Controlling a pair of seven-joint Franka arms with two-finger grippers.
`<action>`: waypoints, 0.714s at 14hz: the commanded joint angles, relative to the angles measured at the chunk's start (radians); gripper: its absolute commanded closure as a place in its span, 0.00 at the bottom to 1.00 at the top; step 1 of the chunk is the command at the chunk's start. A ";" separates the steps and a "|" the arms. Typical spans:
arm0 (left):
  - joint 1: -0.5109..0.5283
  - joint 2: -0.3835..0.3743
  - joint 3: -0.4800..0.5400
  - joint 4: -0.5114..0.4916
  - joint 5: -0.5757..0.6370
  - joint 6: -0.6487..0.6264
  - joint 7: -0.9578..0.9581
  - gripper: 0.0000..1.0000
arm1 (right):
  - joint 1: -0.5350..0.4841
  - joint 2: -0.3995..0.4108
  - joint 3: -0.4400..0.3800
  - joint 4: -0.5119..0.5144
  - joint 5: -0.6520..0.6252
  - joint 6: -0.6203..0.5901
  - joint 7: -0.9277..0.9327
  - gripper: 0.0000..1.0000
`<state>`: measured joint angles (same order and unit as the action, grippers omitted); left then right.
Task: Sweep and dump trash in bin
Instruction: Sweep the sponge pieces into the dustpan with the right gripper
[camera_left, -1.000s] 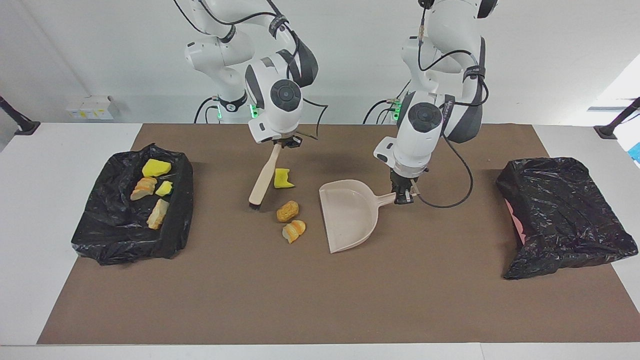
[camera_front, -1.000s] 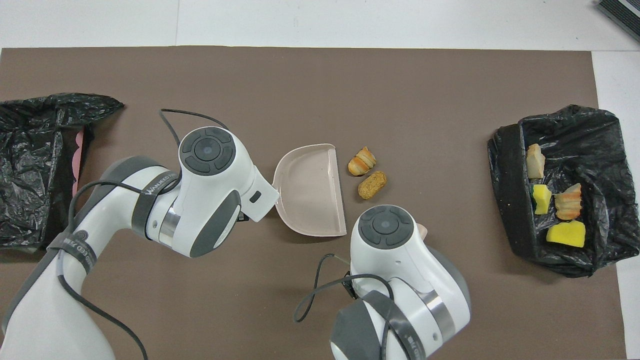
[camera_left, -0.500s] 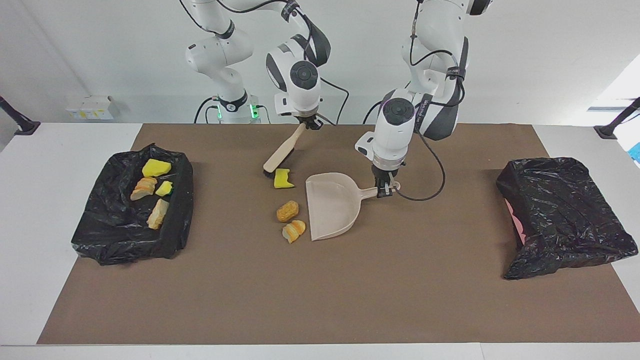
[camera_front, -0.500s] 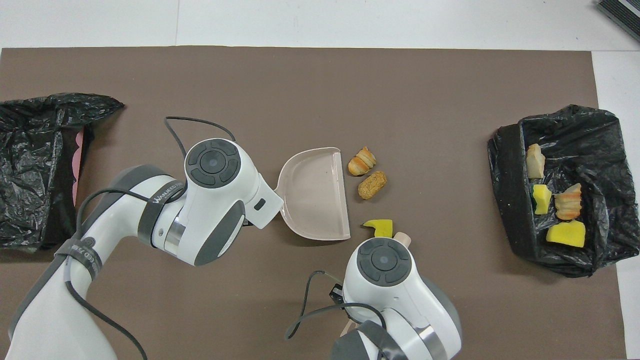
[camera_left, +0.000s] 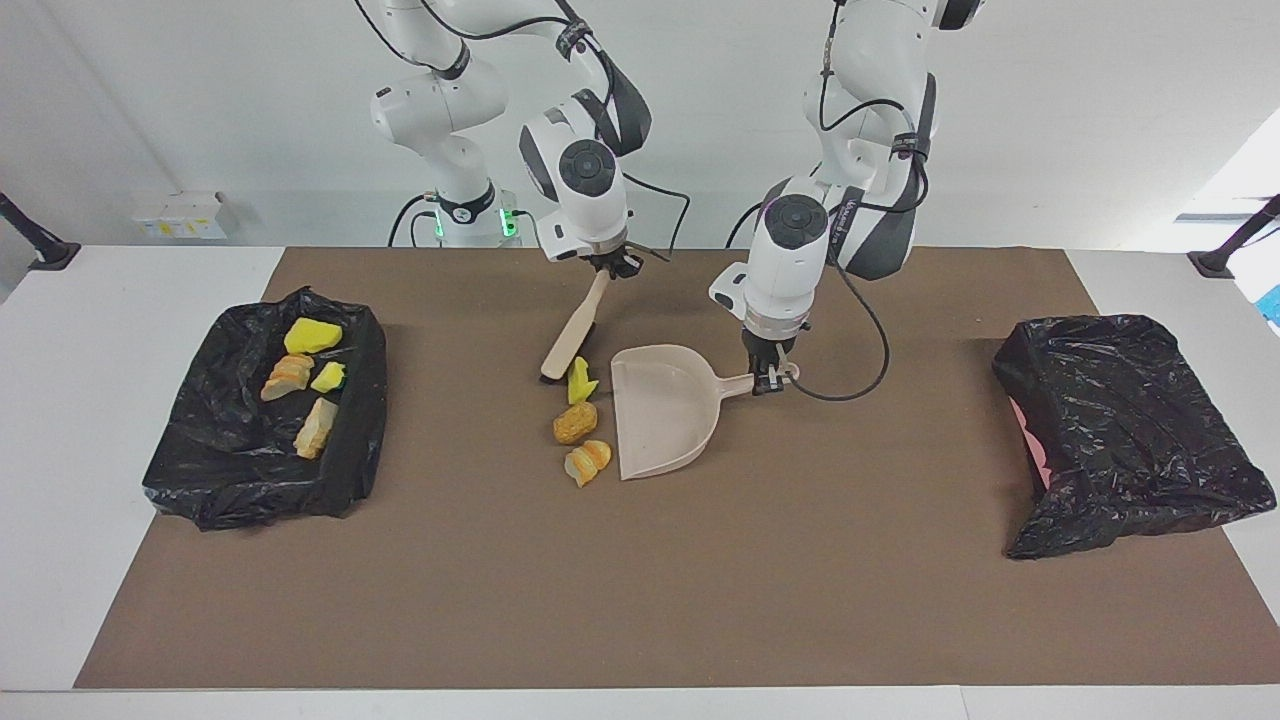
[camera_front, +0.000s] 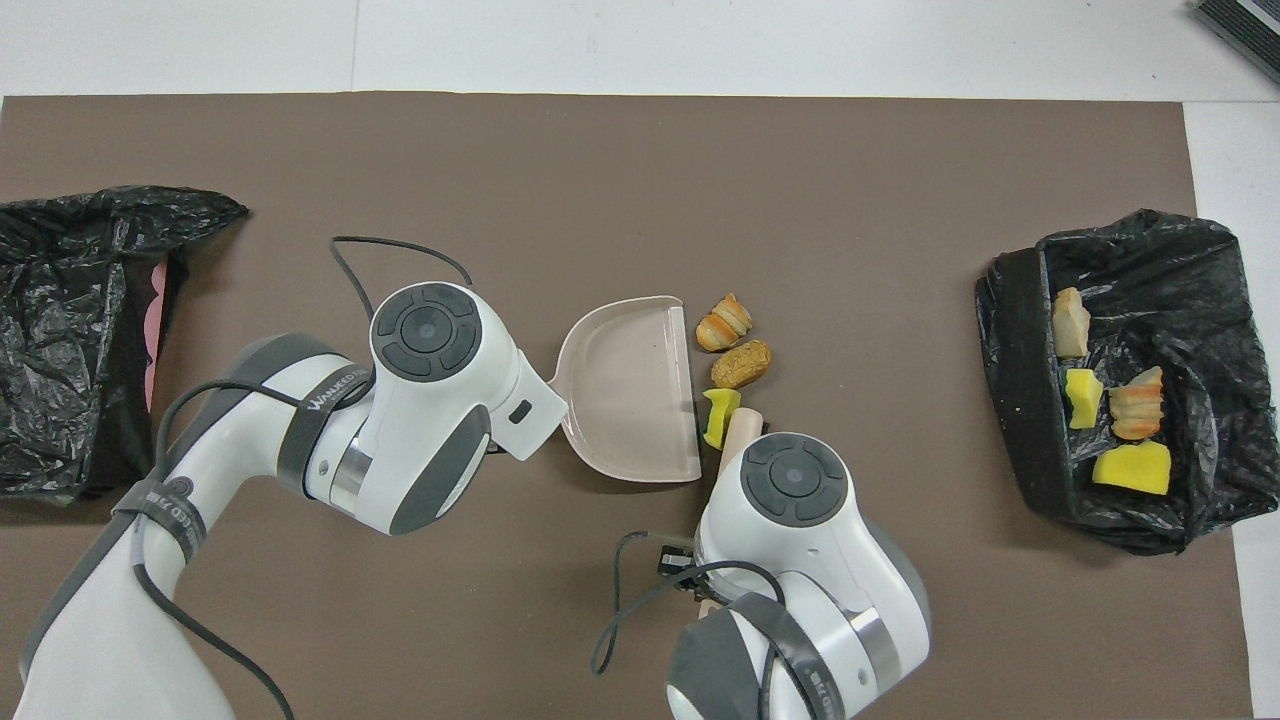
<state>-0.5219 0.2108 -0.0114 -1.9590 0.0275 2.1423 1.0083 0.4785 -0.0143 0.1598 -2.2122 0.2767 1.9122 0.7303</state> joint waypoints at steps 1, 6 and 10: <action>-0.020 -0.036 0.010 -0.052 0.011 0.022 -0.002 1.00 | 0.055 0.020 0.007 0.063 0.010 -0.010 -0.081 1.00; -0.018 -0.036 0.010 -0.054 0.011 0.030 -0.002 1.00 | 0.036 0.056 -0.002 0.242 -0.046 -0.174 -0.133 1.00; -0.013 -0.036 0.010 -0.054 0.011 0.031 -0.002 1.00 | -0.064 0.065 -0.002 0.250 -0.238 -0.179 -0.309 1.00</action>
<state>-0.5218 0.2092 -0.0108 -1.9632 0.0275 2.1489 1.0083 0.4692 0.0257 0.1499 -1.9866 0.1108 1.7458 0.5127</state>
